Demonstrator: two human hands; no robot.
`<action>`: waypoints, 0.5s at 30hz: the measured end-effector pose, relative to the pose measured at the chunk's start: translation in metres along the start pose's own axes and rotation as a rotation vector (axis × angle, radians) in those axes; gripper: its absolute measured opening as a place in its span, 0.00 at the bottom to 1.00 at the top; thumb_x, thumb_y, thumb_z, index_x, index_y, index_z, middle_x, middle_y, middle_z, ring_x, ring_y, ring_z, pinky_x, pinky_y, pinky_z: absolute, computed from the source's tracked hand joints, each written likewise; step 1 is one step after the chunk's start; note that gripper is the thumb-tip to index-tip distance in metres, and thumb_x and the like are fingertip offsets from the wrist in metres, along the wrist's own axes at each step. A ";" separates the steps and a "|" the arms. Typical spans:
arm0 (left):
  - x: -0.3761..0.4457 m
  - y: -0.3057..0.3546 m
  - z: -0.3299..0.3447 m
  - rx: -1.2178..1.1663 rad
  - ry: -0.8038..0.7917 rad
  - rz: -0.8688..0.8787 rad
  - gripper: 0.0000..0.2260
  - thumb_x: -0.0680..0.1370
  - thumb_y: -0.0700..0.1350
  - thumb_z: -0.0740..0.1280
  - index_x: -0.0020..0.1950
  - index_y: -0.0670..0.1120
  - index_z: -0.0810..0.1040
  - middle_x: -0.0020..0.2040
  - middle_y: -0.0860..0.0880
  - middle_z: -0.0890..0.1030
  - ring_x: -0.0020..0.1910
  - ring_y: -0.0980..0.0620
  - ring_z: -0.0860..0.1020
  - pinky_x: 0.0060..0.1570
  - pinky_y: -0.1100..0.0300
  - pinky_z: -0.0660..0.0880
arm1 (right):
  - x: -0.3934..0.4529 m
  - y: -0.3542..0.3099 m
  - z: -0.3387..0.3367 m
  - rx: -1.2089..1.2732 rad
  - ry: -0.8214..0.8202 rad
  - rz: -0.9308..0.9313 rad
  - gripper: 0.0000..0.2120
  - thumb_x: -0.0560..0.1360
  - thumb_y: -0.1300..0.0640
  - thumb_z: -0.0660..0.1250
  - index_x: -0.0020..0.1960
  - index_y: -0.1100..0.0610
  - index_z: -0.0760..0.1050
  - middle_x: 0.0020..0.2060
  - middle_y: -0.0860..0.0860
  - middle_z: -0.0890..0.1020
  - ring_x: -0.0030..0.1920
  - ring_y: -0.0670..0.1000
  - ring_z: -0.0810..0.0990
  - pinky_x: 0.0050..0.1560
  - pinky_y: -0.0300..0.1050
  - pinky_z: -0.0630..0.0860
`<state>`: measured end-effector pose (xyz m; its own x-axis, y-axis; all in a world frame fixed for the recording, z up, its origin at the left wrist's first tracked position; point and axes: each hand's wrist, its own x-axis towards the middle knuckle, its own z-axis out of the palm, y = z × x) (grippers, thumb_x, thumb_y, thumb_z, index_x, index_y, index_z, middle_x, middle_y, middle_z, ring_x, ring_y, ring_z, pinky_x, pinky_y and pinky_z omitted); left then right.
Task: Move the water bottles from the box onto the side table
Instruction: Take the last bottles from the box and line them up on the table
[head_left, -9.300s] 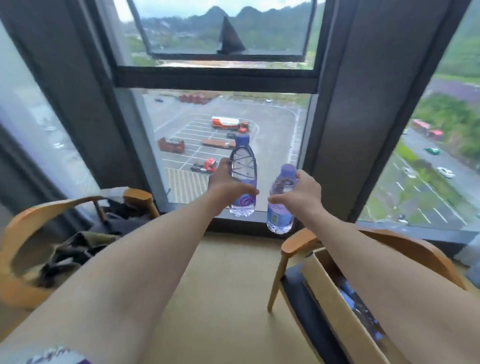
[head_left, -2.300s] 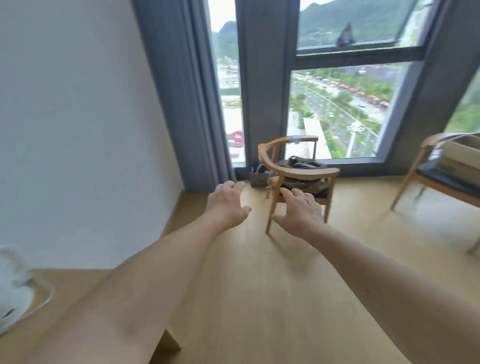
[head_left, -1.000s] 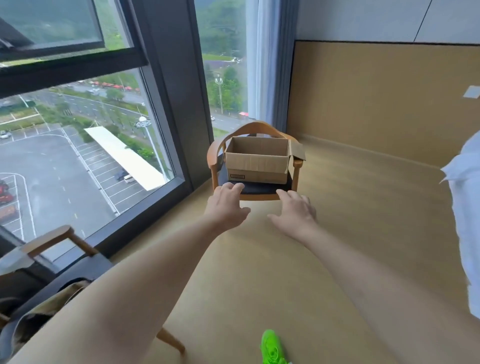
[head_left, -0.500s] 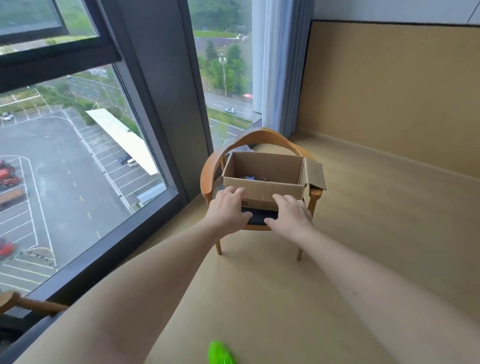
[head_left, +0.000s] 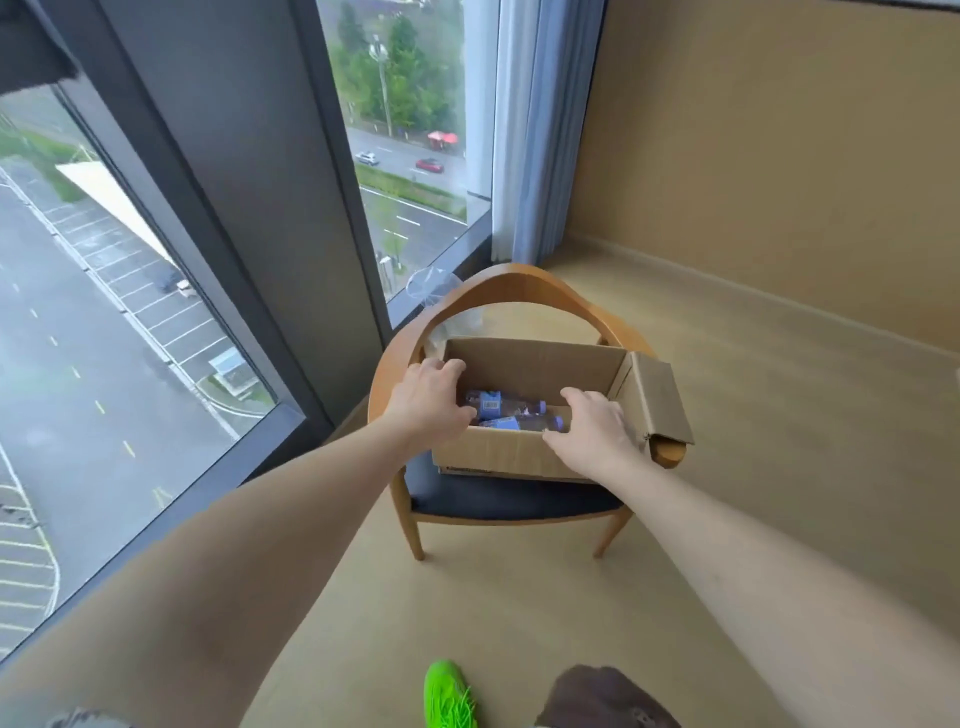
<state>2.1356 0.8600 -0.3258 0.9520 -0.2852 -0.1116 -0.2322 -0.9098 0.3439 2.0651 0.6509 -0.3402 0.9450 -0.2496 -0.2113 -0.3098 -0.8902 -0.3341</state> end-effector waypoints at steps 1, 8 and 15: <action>0.013 -0.004 0.002 -0.007 -0.008 -0.003 0.26 0.77 0.53 0.70 0.73 0.50 0.68 0.68 0.46 0.73 0.66 0.44 0.70 0.59 0.51 0.73 | 0.013 -0.001 0.004 -0.004 -0.018 0.012 0.30 0.76 0.44 0.66 0.75 0.50 0.63 0.69 0.52 0.71 0.67 0.58 0.69 0.63 0.56 0.71; 0.108 -0.023 0.049 -0.038 -0.120 -0.017 0.24 0.76 0.53 0.70 0.70 0.52 0.70 0.65 0.48 0.75 0.64 0.46 0.72 0.57 0.52 0.74 | 0.114 0.011 0.040 0.014 -0.183 0.097 0.30 0.75 0.44 0.67 0.74 0.50 0.64 0.68 0.54 0.72 0.68 0.60 0.68 0.67 0.57 0.69; 0.201 -0.040 0.105 -0.018 -0.267 -0.080 0.26 0.75 0.54 0.70 0.71 0.51 0.70 0.65 0.47 0.74 0.64 0.45 0.72 0.59 0.50 0.74 | 0.216 0.043 0.082 -0.003 -0.358 0.197 0.26 0.72 0.47 0.68 0.67 0.52 0.70 0.62 0.56 0.75 0.65 0.61 0.71 0.60 0.53 0.73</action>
<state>2.3148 0.8074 -0.4593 0.8802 -0.2838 -0.3803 -0.1522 -0.9280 0.3401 2.2477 0.5898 -0.4756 0.7714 -0.2671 -0.5776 -0.4802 -0.8399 -0.2528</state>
